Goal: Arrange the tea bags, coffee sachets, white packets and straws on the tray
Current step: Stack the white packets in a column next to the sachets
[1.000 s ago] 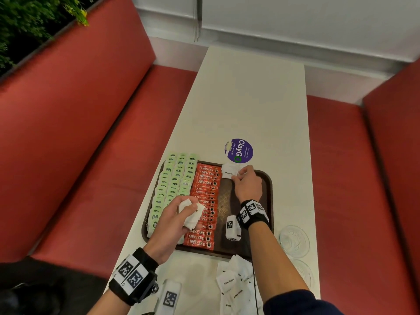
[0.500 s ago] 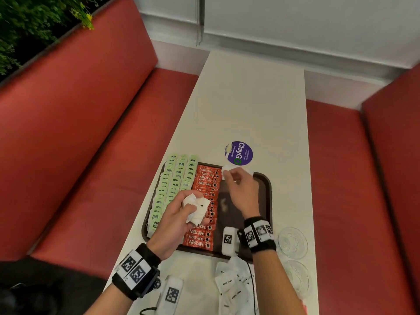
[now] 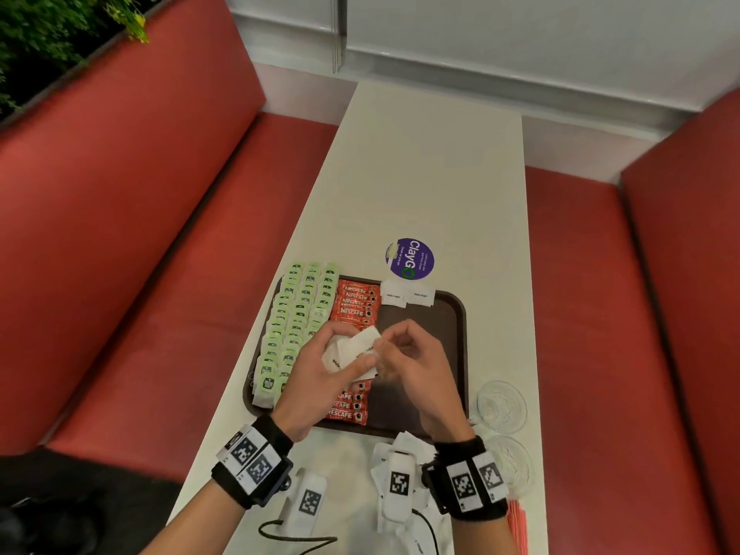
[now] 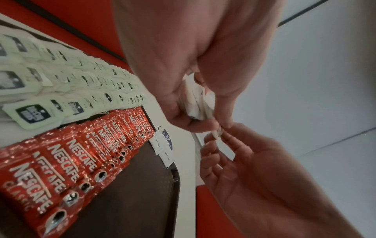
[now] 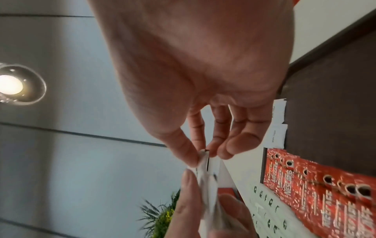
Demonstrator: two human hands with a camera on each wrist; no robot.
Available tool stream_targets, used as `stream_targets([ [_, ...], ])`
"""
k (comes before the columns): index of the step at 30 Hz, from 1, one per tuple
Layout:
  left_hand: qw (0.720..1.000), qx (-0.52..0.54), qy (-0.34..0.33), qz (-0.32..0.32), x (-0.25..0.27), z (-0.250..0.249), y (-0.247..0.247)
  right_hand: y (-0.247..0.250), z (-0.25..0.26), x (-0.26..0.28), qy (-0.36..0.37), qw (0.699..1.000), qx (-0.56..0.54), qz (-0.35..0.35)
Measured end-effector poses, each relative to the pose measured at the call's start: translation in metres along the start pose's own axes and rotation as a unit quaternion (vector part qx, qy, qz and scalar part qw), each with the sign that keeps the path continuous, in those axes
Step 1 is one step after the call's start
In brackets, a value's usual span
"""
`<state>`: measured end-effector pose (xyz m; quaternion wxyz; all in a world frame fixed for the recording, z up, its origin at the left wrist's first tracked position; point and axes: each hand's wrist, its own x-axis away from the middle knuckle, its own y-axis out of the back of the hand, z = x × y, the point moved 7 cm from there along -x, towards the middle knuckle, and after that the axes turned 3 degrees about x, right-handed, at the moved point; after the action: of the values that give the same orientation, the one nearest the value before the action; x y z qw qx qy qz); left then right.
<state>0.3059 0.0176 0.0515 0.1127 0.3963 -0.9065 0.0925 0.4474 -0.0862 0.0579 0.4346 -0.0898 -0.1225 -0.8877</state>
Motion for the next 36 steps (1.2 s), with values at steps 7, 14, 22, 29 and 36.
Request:
stream_targets([
  [7, 0.998, 0.054, 0.021, -0.021, 0.0, 0.008, 0.003, 0.01, -0.001, 0.005, -0.005, 0.997, -0.071, -0.01],
  [14, 0.998, 0.049, 0.022, -0.025, -0.006, 0.009, -0.002, 0.015, -0.01, 0.004, -0.017, 0.999, 0.039, -0.004],
  [22, 0.994, 0.071, 0.072, -0.043, -0.012, 0.021, -0.011, 0.03, -0.015, -0.011, -0.027, 0.995, 0.1, 0.014],
  [29, 0.98, 0.153, 0.113, -0.05, -0.012, 0.029, -0.002, 0.095, -0.054, -0.084, -0.051, 0.974, 0.135, -0.176],
  [36, 0.966, 0.212, 0.14, -0.043, -0.005, 0.038, 0.006, 0.107, -0.087, -0.15, -0.078, 0.958, 0.215, -0.173],
])
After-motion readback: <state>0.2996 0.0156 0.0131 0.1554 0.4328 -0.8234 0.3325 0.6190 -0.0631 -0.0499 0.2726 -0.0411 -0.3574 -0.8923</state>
